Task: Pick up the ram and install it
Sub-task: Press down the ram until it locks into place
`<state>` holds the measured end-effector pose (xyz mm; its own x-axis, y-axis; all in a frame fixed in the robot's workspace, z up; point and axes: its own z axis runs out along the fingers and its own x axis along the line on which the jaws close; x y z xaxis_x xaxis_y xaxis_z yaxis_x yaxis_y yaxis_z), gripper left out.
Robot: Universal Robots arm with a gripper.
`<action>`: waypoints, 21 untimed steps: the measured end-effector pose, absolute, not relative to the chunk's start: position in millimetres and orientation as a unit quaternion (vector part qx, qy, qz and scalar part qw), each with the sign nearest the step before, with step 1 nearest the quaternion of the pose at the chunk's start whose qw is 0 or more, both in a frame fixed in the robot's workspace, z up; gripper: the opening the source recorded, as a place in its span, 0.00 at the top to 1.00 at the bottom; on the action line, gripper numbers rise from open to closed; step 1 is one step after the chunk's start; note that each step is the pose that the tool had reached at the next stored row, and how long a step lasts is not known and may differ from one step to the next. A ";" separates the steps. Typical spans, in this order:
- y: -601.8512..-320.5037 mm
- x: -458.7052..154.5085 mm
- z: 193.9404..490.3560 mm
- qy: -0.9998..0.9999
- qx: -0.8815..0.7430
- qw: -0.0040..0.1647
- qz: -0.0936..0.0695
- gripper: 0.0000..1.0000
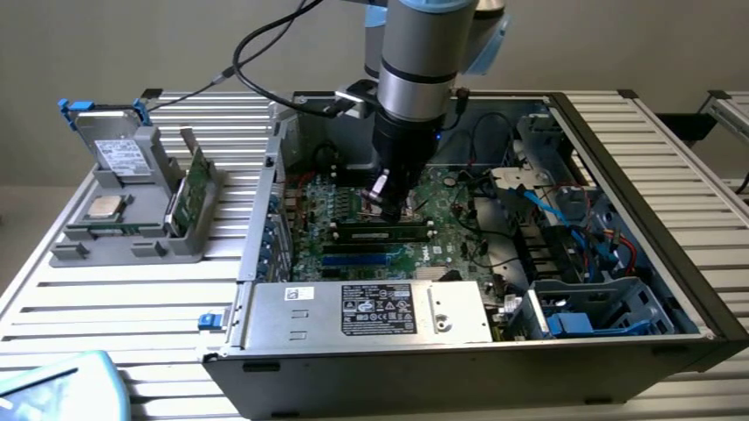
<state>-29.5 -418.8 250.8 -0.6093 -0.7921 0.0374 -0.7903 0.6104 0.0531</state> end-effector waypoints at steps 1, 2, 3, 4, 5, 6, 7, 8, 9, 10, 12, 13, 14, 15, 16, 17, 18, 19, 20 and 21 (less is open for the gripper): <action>-418.8 -29.5 250.7 -0.900 0.434 0.028 -0.016 0.89; -418.8 -29.5 250.6 -0.903 0.427 0.028 -0.016 0.89; -418.8 -29.5 250.4 -0.907 0.420 0.028 -0.016 0.89; -418.8 -29.5 250.3 -0.910 0.413 0.028 -0.016 0.89; -418.8 -29.5 250.2 -0.913 0.406 0.028 -0.017 0.89; -418.8 -29.5 250.0 -0.916 0.399 0.028 -0.017 0.89; -418.8 -29.5 249.8 -0.919 0.392 0.027 -0.017 0.89; -418.8 -29.5 249.6 -0.922 0.385 0.027 -0.017 0.89; -418.8 -29.5 249.4 -0.925 0.378 0.027 -0.017 0.89; -418.8 -29.4 249.2 -0.928 0.371 0.026 -0.017 0.89; -418.8 -29.4 248.7 -0.934 0.357 0.026 -0.018 0.89; -418.8 -29.5 248.4 -0.936 0.350 0.025 -0.018 0.89; -418.8 -29.5 248.2 -0.939 0.343 0.025 -0.018 0.89; -418.8 -29.5 248.0 -0.941 0.336 0.024 -0.018 0.89; -418.8 -29.5 247.7 -0.944 0.329 0.024 -0.018 0.89; -418.8 -29.5 247.5 -0.946 0.323 0.023 -0.018 0.89; -418.8 -29.5 247.2 -0.949 0.315 0.023 -0.018 0.89; -418.8 -29.5 247.0 -0.951 0.308 0.023 -0.018 0.89; -418.8 -29.5 246.7 -0.953 0.301 0.022 -0.018 0.89; -418.8 -29.5 246.4 -0.955 0.294 0.022 -0.018 0.89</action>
<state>-29.5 -418.8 246.4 -0.8259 -0.5630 0.0307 -0.5614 0.8262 0.0474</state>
